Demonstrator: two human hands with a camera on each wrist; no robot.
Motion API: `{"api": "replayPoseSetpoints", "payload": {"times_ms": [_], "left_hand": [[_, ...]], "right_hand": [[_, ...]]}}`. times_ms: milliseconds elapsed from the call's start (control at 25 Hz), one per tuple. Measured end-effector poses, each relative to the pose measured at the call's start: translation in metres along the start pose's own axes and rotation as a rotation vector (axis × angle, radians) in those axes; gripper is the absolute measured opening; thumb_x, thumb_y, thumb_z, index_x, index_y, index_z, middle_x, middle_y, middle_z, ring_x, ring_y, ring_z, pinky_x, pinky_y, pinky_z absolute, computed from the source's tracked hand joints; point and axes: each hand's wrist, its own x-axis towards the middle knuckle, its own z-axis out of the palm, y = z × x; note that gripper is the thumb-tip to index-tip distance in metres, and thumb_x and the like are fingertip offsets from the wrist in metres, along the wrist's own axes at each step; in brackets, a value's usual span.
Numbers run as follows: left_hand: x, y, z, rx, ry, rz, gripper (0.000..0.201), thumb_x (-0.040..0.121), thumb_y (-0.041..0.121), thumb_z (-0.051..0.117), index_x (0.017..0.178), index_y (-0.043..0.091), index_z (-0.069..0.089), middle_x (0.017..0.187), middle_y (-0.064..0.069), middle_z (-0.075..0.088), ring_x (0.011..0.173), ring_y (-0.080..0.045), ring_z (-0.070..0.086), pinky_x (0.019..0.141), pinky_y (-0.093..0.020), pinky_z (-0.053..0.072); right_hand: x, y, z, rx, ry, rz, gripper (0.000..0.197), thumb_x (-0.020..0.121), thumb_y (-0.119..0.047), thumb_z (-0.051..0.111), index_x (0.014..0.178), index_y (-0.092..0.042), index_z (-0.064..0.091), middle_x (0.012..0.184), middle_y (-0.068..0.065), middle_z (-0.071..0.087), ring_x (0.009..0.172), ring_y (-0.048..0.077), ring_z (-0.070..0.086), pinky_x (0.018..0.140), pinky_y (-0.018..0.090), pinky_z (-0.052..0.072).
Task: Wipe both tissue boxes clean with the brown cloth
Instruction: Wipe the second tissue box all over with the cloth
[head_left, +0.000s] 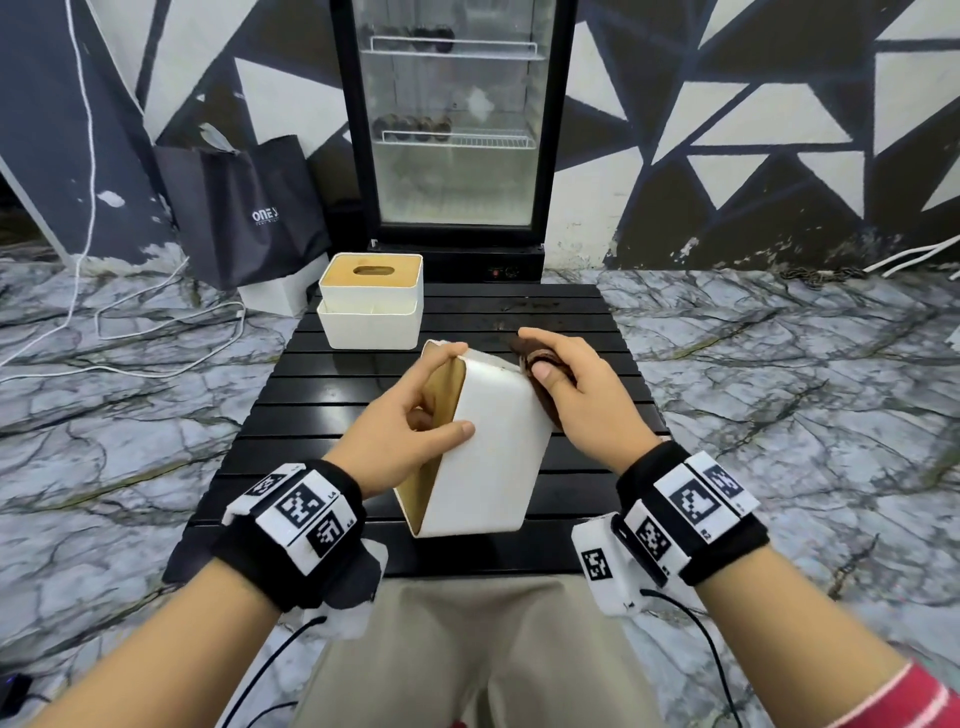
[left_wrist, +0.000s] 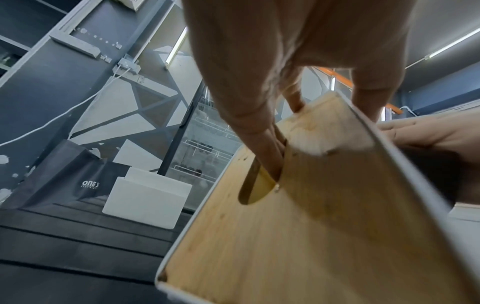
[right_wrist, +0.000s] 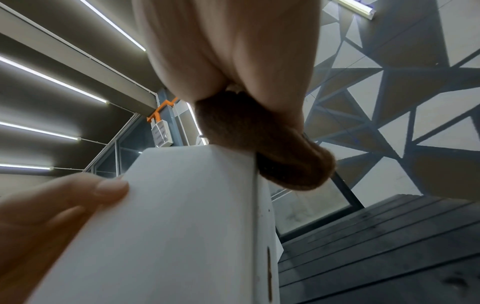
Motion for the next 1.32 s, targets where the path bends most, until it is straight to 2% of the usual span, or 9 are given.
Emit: {"api": "replayPoseSetpoints", "payload": {"times_ms": [120, 200, 360, 440, 680, 880, 1000, 1160, 1320], "left_hand": [[-0.005, -0.010, 0.009, -0.046, -0.009, 0.013, 0.064, 0.068, 0.028, 0.068, 0.116, 0.061, 0.041, 0.102, -0.010, 0.058, 0.088, -0.030, 0.061, 0.086, -0.027, 0.052], [-0.005, -0.015, 0.014, -0.120, 0.023, 0.007, 0.063, 0.071, 0.026, 0.066, 0.121, 0.053, 0.040, 0.103, -0.005, 0.059, 0.090, -0.018, 0.062, 0.084, -0.019, 0.049], [0.005, -0.021, 0.019, -0.271, 0.089, -0.063, 0.085, 0.067, 0.046, 0.072, 0.140, 0.043, 0.028, 0.122, -0.004, 0.060, 0.110, -0.015, 0.061, 0.093, -0.028, 0.049], [0.009, -0.020, 0.017, -0.316, 0.083, -0.081, 0.094, 0.070, 0.036, 0.078, 0.146, 0.036, 0.023, 0.127, -0.006, 0.060, 0.111, -0.016, 0.061, 0.092, -0.027, 0.051], [0.013, -0.019, 0.019, -0.242, 0.075, 0.021, 0.089, 0.075, 0.023, 0.076, 0.142, 0.045, 0.021, 0.138, -0.005, 0.050, 0.118, -0.012, 0.056, 0.090, -0.014, 0.047], [0.019, -0.031, 0.024, -0.139, 0.063, 0.044, 0.096, 0.061, 0.057, 0.073, 0.136, 0.062, 0.014, 0.145, 0.002, 0.042, 0.131, -0.014, 0.044, 0.110, -0.039, 0.037], [0.022, -0.035, 0.024, -0.127, 0.048, 0.034, 0.098, 0.058, 0.064, 0.074, 0.135, 0.065, 0.013, 0.146, 0.002, 0.041, 0.132, -0.015, 0.042, 0.111, -0.041, 0.035], [0.024, -0.035, 0.030, -0.153, 0.002, 0.089, 0.099, 0.061, 0.064, 0.074, 0.141, 0.054, 0.016, 0.150, 0.017, 0.031, 0.138, -0.010, 0.034, 0.114, -0.043, 0.029], [0.024, -0.036, 0.031, -0.153, 0.029, 0.079, 0.093, 0.058, 0.068, 0.074, 0.133, 0.064, 0.019, 0.146, 0.020, 0.035, 0.134, -0.011, 0.038, 0.113, -0.043, 0.031]], "right_hand": [[-0.009, 0.006, 0.006, 0.000, -0.006, 0.032, 0.036, 0.093, -0.008, 0.044, 0.126, -0.023, 0.051, 0.115, -0.004, 0.051, 0.109, 0.006, 0.046, 0.087, -0.001, 0.029], [-0.015, 0.010, 0.014, 0.000, -0.002, 0.035, 0.036, 0.092, -0.008, 0.045, 0.125, -0.023, 0.052, 0.114, -0.004, 0.052, 0.112, 0.011, 0.047, 0.094, 0.012, 0.032], [-0.020, 0.018, 0.025, -0.006, 0.032, 0.059, 0.037, 0.092, -0.008, 0.045, 0.125, -0.025, 0.052, 0.116, -0.001, 0.053, 0.114, 0.020, 0.046, 0.103, 0.032, 0.034], [-0.020, 0.018, 0.026, -0.026, 0.032, 0.054, 0.038, 0.092, -0.008, 0.044, 0.126, -0.025, 0.051, 0.118, 0.000, 0.052, 0.115, 0.021, 0.045, 0.104, 0.034, 0.033], [-0.014, 0.021, 0.021, 0.007, 0.082, 0.068, 0.035, 0.092, -0.010, 0.045, 0.123, -0.026, 0.051, 0.112, -0.002, 0.052, 0.111, 0.018, 0.047, 0.095, 0.024, 0.033], [-0.020, 0.034, 0.035, -0.049, 0.149, 0.042, 0.036, 0.094, -0.012, 0.044, 0.129, -0.021, 0.049, 0.122, -0.004, 0.050, 0.117, 0.017, 0.041, 0.096, 0.021, 0.027], [-0.027, 0.034, 0.040, -0.014, 0.190, -0.017, 0.036, 0.094, -0.010, 0.044, 0.129, -0.018, 0.049, 0.119, -0.012, 0.046, 0.118, 0.012, 0.041, 0.101, 0.021, 0.028], [-0.025, 0.023, 0.043, -0.004, 0.130, -0.120, 0.037, 0.091, -0.014, 0.043, 0.128, -0.017, 0.050, 0.119, -0.014, 0.045, 0.117, 0.006, 0.037, 0.100, 0.006, 0.023], [-0.016, 0.025, 0.036, 0.023, 0.072, -0.109, 0.036, 0.093, -0.012, 0.045, 0.128, -0.017, 0.051, 0.119, -0.013, 0.048, 0.119, 0.009, 0.040, 0.098, 0.002, 0.022]]}}
